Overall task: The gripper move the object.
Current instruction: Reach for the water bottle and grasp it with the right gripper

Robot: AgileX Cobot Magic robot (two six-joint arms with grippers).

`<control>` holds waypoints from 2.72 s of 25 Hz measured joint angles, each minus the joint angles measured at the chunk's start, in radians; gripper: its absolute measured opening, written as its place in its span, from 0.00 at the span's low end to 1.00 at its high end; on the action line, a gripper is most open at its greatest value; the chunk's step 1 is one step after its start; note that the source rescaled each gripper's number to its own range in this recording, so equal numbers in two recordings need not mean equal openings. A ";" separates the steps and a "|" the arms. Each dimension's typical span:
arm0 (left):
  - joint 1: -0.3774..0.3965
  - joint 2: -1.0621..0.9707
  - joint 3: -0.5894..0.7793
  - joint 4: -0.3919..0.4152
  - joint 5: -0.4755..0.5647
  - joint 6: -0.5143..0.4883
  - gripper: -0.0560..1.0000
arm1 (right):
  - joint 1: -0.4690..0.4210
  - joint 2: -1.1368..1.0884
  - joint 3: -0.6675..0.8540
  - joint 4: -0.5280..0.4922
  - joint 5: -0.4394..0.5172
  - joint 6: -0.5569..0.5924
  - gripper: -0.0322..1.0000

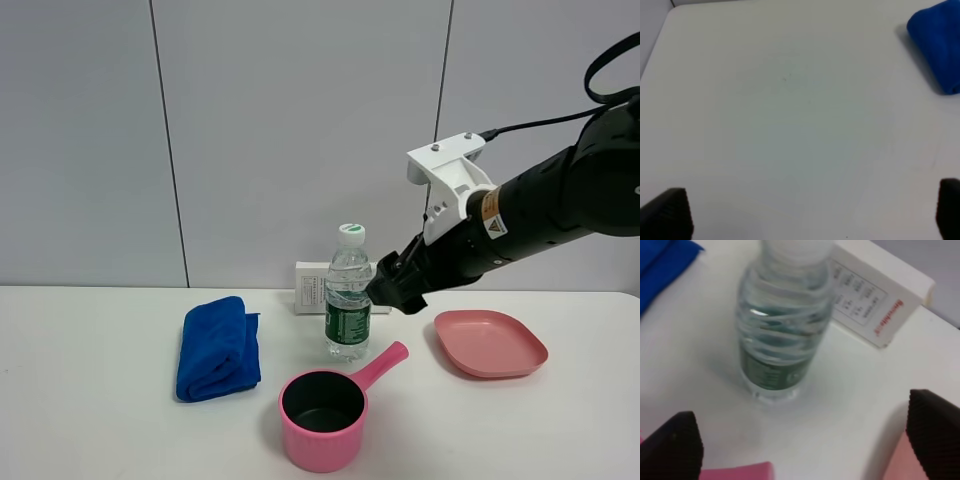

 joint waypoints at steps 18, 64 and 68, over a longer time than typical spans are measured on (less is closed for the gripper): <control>0.000 0.000 0.000 0.000 0.000 0.000 1.00 | -0.027 0.134 0.001 0.056 -0.147 0.000 0.99; 0.000 0.000 0.000 0.000 0.000 0.000 1.00 | -0.057 0.352 -0.071 0.271 -0.568 -0.261 1.00; 0.000 0.000 0.000 0.000 0.000 0.000 1.00 | -0.040 0.387 -0.107 0.254 -0.568 -0.253 1.00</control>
